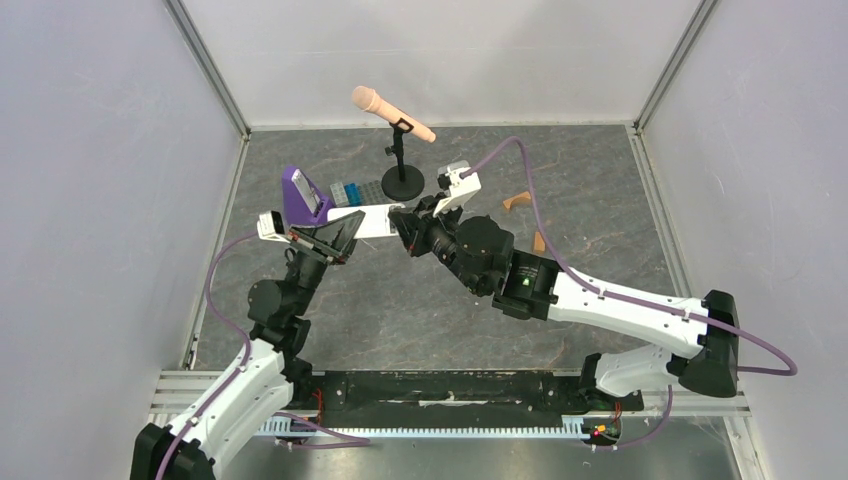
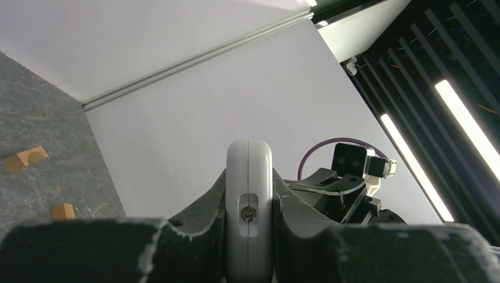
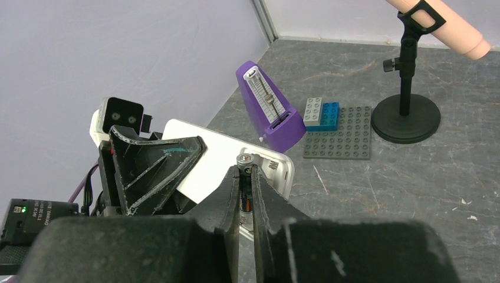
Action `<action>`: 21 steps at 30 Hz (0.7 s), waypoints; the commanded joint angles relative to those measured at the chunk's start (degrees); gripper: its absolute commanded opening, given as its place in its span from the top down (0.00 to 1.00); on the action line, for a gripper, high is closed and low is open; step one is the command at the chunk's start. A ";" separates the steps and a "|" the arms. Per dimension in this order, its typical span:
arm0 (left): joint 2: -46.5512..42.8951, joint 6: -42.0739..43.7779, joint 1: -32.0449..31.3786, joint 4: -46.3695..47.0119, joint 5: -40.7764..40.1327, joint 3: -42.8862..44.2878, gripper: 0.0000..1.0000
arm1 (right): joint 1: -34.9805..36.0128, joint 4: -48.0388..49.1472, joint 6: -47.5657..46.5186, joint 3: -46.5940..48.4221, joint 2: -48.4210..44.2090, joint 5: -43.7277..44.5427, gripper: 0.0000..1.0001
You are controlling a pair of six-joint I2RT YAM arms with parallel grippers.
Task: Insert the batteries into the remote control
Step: Load the battery into the remote control.
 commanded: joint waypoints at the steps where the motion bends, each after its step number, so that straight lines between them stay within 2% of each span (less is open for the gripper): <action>1: -0.26 -1.73 0.29 5.48 0.53 0.52 0.98 | 0.33 -4.75 3.39 5.84 0.88 -0.64 0.90; 13: -0.28 -3.45 0.33 6.80 -1.04 0.26 0.98 | 0.33 -9.88 4.30 7.87 3.12 -2.11 0.90; 21: 0.47 -5.66 0.27 8.09 -2.25 0.00 0.98 | 0.40 -12.47 4.44 9.58 5.19 -2.70 0.86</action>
